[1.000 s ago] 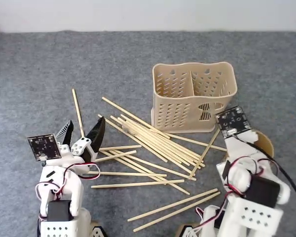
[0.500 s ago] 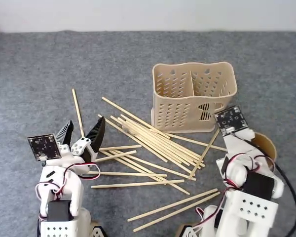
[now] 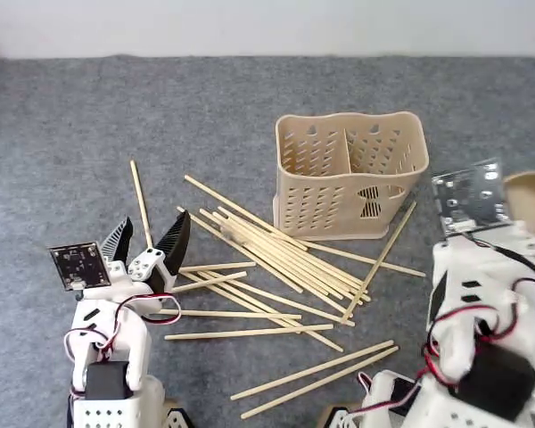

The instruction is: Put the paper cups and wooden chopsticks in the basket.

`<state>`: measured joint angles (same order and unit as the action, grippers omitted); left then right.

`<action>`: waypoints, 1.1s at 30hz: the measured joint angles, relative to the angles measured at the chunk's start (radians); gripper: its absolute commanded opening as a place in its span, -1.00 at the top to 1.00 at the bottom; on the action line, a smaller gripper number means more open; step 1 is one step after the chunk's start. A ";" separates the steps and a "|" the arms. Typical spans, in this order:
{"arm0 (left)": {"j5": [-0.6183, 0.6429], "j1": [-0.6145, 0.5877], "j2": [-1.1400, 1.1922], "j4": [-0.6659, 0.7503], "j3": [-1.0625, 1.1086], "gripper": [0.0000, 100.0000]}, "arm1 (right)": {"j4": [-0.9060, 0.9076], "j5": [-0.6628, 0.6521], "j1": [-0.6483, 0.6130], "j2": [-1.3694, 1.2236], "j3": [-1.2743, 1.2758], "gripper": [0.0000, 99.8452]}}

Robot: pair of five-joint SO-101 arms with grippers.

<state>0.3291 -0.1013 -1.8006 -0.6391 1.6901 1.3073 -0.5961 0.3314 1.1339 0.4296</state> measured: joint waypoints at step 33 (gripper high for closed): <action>0.000 0.003 0.000 -0.002 0.000 0.37 | 0.117 0.310 -0.468 -0.767 -0.664 0.98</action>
<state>0.3291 -0.0982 -1.8006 -0.6406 1.6901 1.4239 -0.2862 -0.1366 0.3667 -0.2348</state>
